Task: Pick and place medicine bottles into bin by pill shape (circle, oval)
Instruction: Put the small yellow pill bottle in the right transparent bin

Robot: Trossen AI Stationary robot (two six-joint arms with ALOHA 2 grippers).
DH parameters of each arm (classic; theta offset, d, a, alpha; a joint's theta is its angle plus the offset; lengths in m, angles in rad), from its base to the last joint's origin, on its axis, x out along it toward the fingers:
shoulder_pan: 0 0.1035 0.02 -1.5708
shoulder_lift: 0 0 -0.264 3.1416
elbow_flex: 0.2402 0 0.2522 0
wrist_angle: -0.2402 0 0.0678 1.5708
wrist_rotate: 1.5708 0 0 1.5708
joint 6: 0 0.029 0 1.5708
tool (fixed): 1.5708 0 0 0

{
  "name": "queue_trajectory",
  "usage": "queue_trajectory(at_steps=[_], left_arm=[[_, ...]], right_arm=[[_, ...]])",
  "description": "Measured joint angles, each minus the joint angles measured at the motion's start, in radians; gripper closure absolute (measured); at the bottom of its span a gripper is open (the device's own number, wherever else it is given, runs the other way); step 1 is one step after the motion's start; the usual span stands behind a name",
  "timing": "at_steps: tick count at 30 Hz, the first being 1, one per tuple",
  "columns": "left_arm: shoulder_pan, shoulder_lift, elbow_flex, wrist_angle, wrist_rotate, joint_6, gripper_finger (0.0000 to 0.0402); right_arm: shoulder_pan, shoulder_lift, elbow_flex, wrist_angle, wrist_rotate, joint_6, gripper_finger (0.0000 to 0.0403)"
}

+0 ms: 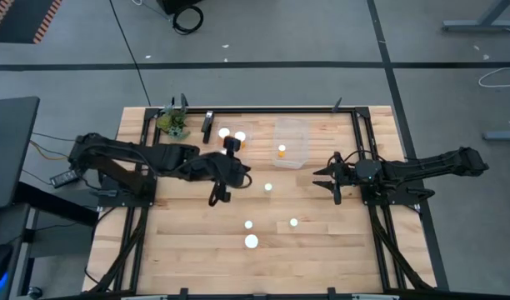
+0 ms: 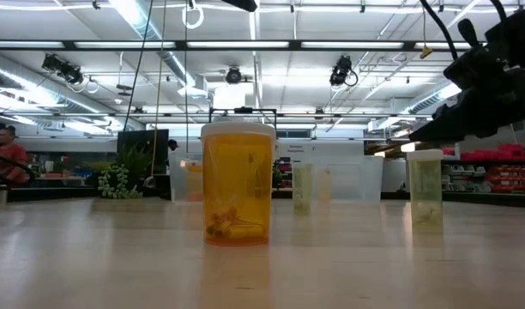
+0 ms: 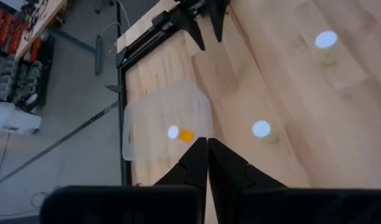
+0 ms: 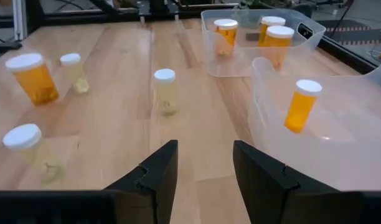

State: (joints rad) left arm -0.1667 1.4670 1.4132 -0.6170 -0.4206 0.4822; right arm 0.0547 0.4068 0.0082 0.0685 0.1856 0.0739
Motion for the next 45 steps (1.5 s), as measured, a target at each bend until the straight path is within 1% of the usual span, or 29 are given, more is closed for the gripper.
queue_trajectory(at_steps=[2,4,6,8,12,15,17,19,20,23,26,29,30,34,36,40,43,45], left_arm=[[0.026,-0.005,0.001,0.034,0.032,0.002,0.0385],[0.063,-0.003,-0.001,0.04,0.112,0.009,0.0386],[0.103,-0.003,-0.032,0.081,0.195,0.049,0.0386],[0.142,-0.003,-0.073,0.13,0.24,0.092,0.0386],[0.202,-0.012,-0.086,0.166,0.282,0.1,0.0387],[0.225,-0.036,-0.088,0.146,0.328,0.066,0.0389],[0.228,-0.049,-0.085,0.151,0.358,0.041,0.039],[0.225,-0.071,-0.092,0.125,0.373,0.023,0.039],[0.221,-0.083,-0.098,0.142,0.375,0.022,0.039],[0.212,-0.131,-0.14,0.154,0.376,0.023,0.039],[0.207,-0.19,-0.194,0.199,0.375,0.027,0.039],[0.212,-0.265,-0.252,0.266,0.375,0.028,0.039],[0.216,-0.295,-0.278,0.266,0.375,0.027,0.039],[0.231,-0.395,-0.369,0.319,0.373,0.022,0.039],[0.236,-0.438,-0.398,0.352,0.373,0.017,0.0389],[0.235,-0.507,-0.442,0.389,0.373,-0.015,0.0384],[0.235,-0.552,-0.46,0.381,0.375,-0.031,0.0382],[0.235,-0.579,-0.463,0.4,0.374,-0.053,0.0383]], right_arm=[[0.0,0.0,0.0,0.013,0.0,0.015,0.0242],[0.0,0.0,0.0,0.046,-0.002,0.061,0.0242],[0.0,0.0,0.0,0.095,-0.003,0.139,0.0242],[0.0,0.0,0.0,0.15,-0.002,0.199,0.0242],[0.0,0.0,0.0,0.256,-0.007,0.252,0.0242],[0.0,0.0,0.0,0.345,-0.025,0.265,0.0242],[0.0,0.001,0.0,0.4,-0.057,0.264,0.0242],[0.0,0.009,0.0,0.456,-0.096,0.258,0.0242],[0.0,0.013,0.0,0.48,-0.114,0.252,0.0242],[0.0,0.053,0.0,0.592,-0.155,0.246,0.0242],[0.0,0.123,0.028,0.661,-0.16,0.243,0.0242],[-0.001,0.217,0.11,0.636,-0.15,0.214,0.0242],[-0.001,0.257,0.146,0.619,-0.141,0.2,0.0242],[-0.002,0.419,0.315,0.485,-0.125,0.113,0.0242],[-0.002,0.482,0.392,0.406,-0.124,0.057,0.0242],[-0.002,0.61,0.525,0.315,-0.124,-0.028,0.0242],[-0.003,0.686,0.602,0.312,-0.122,-0.054,0.0242],[-0.007,0.738,0.65,0.318,-0.112,-0.018,0.0242]])
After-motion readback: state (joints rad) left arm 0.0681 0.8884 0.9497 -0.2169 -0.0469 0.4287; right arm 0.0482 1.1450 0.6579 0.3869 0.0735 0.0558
